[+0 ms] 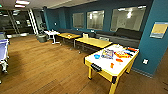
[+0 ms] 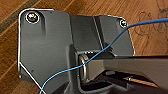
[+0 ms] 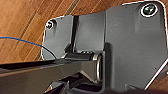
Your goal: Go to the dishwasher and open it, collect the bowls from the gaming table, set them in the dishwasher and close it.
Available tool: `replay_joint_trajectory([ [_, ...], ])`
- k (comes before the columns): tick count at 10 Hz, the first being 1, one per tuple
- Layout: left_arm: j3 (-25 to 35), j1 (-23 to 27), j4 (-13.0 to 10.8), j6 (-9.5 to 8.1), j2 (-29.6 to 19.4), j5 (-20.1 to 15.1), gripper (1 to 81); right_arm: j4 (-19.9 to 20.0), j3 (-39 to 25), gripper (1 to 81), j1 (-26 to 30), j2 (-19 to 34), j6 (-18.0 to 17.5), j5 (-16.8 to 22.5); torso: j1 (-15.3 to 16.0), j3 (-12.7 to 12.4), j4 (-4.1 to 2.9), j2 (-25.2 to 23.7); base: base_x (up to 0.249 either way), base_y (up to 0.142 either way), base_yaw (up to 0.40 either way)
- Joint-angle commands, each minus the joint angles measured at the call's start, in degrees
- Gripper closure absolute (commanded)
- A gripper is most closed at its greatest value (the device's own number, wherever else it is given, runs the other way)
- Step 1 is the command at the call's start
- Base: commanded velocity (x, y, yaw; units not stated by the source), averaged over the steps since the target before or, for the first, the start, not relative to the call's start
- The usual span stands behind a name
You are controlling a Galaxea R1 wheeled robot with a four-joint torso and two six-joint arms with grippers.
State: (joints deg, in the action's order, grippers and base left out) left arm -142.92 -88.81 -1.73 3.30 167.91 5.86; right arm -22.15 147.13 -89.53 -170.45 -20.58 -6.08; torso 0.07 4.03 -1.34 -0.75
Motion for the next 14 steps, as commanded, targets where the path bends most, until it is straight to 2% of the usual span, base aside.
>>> replay_joint_trajectory([
  [1,0.45,2.01,-0.73,0.65,-0.38,-3.14,1.0,-0.53,-0.45,1.0,2.37,0.0,0.19,2.39,0.0,0.0,0.0,0.0,0.137,0.0,0.0],
  [6,0.45,2.01,-0.64,0.65,-0.38,-3.14,1.0,-0.53,-0.45,1.0,2.29,0.0,0.19,2.39,0.0,0.0,0.0,0.0,0.14,0.0,0.0],
  [14,0.45,2.01,-0.64,0.65,-0.38,-3.14,1.0,-0.61,-0.45,1.0,2.2,0.0,0.19,2.39,0.0,0.0,0.0,0.0,0.116,0.073,0.0],
])
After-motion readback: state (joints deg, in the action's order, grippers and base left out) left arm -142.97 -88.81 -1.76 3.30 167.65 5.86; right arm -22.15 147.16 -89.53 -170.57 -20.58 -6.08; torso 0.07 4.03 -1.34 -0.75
